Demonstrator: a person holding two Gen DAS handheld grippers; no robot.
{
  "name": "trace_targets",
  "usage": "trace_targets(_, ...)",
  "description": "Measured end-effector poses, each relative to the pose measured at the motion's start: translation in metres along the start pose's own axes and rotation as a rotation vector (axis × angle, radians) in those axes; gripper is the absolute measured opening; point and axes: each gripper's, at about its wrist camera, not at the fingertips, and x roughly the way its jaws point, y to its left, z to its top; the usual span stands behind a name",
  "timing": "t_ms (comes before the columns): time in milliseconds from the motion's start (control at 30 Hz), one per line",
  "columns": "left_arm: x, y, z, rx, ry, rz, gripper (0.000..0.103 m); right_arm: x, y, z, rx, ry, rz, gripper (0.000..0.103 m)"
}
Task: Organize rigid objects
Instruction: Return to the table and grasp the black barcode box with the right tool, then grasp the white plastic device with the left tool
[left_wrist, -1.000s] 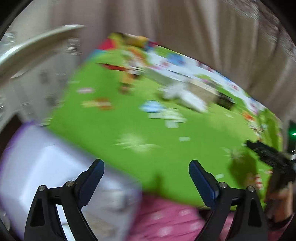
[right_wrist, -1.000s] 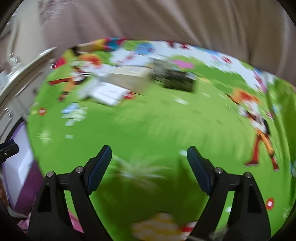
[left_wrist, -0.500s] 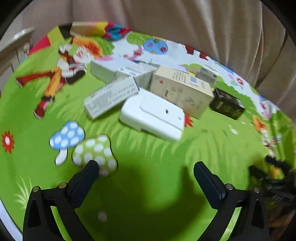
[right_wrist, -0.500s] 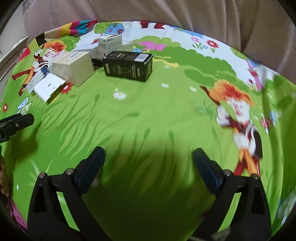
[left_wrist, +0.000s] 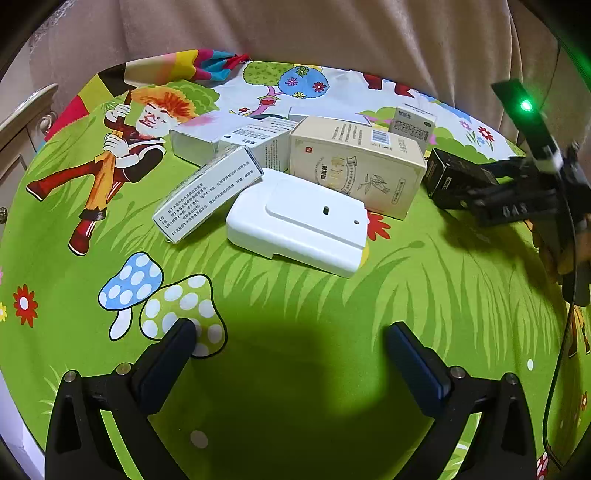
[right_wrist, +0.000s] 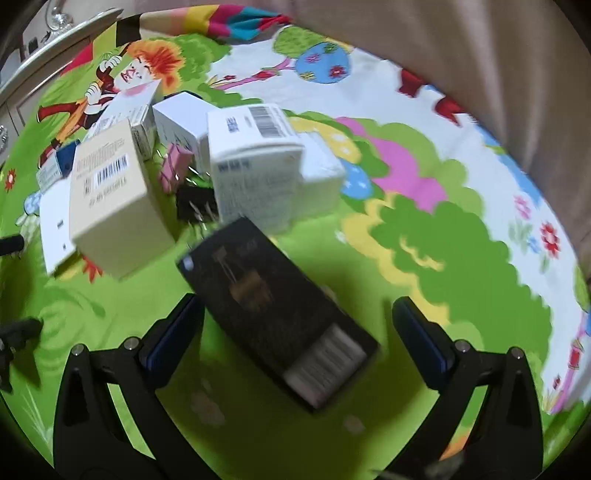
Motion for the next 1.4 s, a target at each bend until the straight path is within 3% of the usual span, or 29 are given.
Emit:
trace_targets(33, 0.0, 0.001, 0.0, 0.0, -0.001, -0.007, 0.103, -0.001, -0.002, 0.0, 0.027, 0.001, 0.051, 0.075)
trace_targets(67, -0.002, 0.003, -0.001, -0.002, -0.004, -0.018, 0.103, -0.004, -0.004, -0.001, 0.05, -0.011, 0.077, 0.062)
trace_targets(100, -0.003, 0.006, 0.0, -0.013, -0.011, -0.036, 0.103, -0.011, 0.0, -0.006, 0.053, -0.03, 0.044, 0.042)
trace_targets(233, -0.008, 0.024, -0.001, -0.096, -0.047, -0.132, 0.103, -0.045, 0.026, -0.052, 0.08, -0.067, -0.049, 0.042)
trace_targets(333, -0.008, 0.03, 0.003, -0.197, -0.049, -0.128, 0.103, -0.071, 0.045, -0.093, 0.153, -0.1, -0.098, 0.042)
trace_targets(433, 0.0, 0.029, 0.02, -0.361, -0.005, -0.041, 0.103, -0.086, 0.047, -0.12, 0.238, -0.119, -0.099, 0.043)
trace_targets(567, 0.022, 0.03, 0.054, -0.578, 0.045, 0.123, 0.103, -0.085, 0.048, -0.118, 0.232, -0.115, -0.111, 0.043)
trace_targets(667, 0.04, 0.03, 0.077, -0.653, 0.058, 0.219, 0.103, -0.086, 0.045, -0.12, 0.244, -0.118, -0.095, 0.043)
trace_targets(733, 0.054, 0.024, 0.091, -0.605, 0.085, 0.278, 0.103, -0.087, 0.046, -0.122, 0.248, -0.119, -0.091, 0.044)
trace_targets(800, 0.067, 0.009, 0.1, -0.46, 0.102, 0.34, 0.103, -0.087, 0.047, -0.122, 0.249, -0.12, -0.089, 0.044)
trace_targets(900, 0.063, 0.006, 0.094, -0.262, 0.079, 0.202, 0.103, -0.088, 0.048, -0.123, 0.255, -0.121, -0.091, 0.044)
trace_targets(933, 0.058, 0.007, 0.089, -0.203, 0.073, 0.159, 0.1, -0.088, 0.048, -0.124, 0.255, -0.121, -0.092, 0.044)
trace_targets(967, 0.052, 0.009, 0.083, -0.142, 0.055, 0.114, 0.089, -0.088, 0.048, -0.123, 0.255, -0.121, -0.092, 0.044)
trace_targets(1033, 0.035, 0.019, 0.064, -0.018, 0.02, 0.008, 0.086, -0.088, 0.048, -0.123, 0.255, -0.12, -0.094, 0.044)
trace_targets(1167, 0.006, 0.047, 0.033, 0.128, 0.03, -0.155, 0.082, -0.088, 0.048, -0.123, 0.258, -0.119, -0.098, 0.044)
trace_targets(1233, -0.002, 0.055, 0.022, 0.176, 0.033, -0.175, 0.083, -0.088, 0.048, -0.124, 0.265, -0.118, -0.1, 0.046)
trace_targets(1267, -0.006, 0.061, 0.017, 0.183, 0.03, -0.163, 0.089, -0.088, 0.047, -0.123, 0.268, -0.118, -0.101, 0.046)
trace_targets(1333, -0.012, 0.071, 0.006, 0.153, 0.04, -0.129, 0.1, -0.088, 0.047, -0.123, 0.274, -0.117, -0.102, 0.047)
trace_targets(1400, -0.015, 0.079, 0.0, 0.084, 0.038, -0.093, 0.103, -0.088, 0.047, -0.124, 0.281, -0.117, -0.103, 0.048)
